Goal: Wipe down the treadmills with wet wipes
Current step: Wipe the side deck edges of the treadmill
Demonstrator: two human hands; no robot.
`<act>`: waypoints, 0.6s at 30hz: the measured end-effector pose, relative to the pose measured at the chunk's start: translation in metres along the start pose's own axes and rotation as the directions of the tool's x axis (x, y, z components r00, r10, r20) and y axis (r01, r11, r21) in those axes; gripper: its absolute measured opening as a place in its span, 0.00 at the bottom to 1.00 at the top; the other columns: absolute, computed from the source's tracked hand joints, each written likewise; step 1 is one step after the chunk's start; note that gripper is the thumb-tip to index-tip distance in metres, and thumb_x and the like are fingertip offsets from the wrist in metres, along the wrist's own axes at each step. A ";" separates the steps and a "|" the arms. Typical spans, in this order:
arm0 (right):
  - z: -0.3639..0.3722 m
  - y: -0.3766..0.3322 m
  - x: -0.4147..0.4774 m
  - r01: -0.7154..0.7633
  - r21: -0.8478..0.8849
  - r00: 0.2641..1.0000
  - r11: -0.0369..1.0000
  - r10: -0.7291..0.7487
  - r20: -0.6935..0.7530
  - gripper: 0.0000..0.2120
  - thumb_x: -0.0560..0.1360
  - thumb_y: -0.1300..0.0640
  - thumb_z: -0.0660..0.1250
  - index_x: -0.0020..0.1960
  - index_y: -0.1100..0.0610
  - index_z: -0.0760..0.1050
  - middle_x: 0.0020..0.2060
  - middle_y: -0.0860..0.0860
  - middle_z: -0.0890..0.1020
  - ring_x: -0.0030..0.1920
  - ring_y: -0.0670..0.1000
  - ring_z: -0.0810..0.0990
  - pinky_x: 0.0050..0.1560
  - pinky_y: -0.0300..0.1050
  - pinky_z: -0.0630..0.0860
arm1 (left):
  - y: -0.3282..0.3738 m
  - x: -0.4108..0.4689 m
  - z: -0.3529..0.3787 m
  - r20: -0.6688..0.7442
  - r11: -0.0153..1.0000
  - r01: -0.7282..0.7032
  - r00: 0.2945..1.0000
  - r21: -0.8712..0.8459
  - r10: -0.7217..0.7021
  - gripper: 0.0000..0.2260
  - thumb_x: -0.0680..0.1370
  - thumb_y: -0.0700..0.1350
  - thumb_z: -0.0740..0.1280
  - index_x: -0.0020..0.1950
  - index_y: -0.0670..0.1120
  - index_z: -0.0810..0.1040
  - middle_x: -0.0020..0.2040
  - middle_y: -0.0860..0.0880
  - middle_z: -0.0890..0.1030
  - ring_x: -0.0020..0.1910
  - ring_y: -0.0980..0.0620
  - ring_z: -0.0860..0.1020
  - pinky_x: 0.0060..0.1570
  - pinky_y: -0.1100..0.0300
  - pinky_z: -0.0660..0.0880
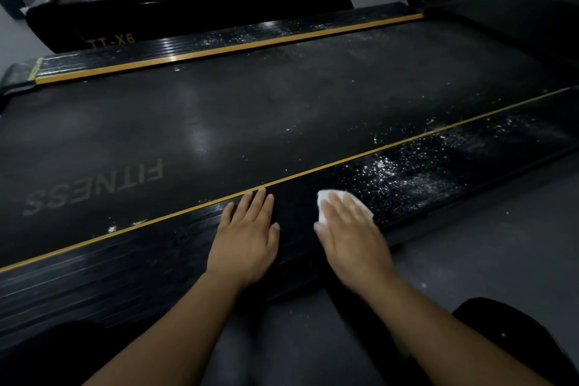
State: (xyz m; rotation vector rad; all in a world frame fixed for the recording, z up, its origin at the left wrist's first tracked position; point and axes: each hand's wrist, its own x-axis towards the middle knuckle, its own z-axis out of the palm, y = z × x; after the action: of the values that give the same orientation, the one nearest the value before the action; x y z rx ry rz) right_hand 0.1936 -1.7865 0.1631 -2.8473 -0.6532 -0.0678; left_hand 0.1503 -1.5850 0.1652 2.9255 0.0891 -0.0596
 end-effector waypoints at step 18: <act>0.000 -0.031 0.025 0.165 0.104 0.972 0.981 -0.180 0.154 0.38 0.77 0.37 0.36 0.81 0.52 0.57 0.80 0.48 0.59 0.81 0.51 0.51 0.79 0.48 0.47 | 0.005 0.010 0.001 0.017 0.999 -0.048 0.999 0.007 0.048 0.38 0.75 0.61 0.31 0.83 0.51 0.49 0.83 0.53 0.46 0.82 0.54 0.42 0.79 0.51 0.41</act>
State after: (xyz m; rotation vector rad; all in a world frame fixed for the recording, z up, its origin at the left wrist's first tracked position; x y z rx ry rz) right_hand 0.2031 -1.7490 0.1719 -2.7224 -0.9125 0.1653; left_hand 0.1608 -1.5897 0.1644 2.9328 0.0156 -0.0769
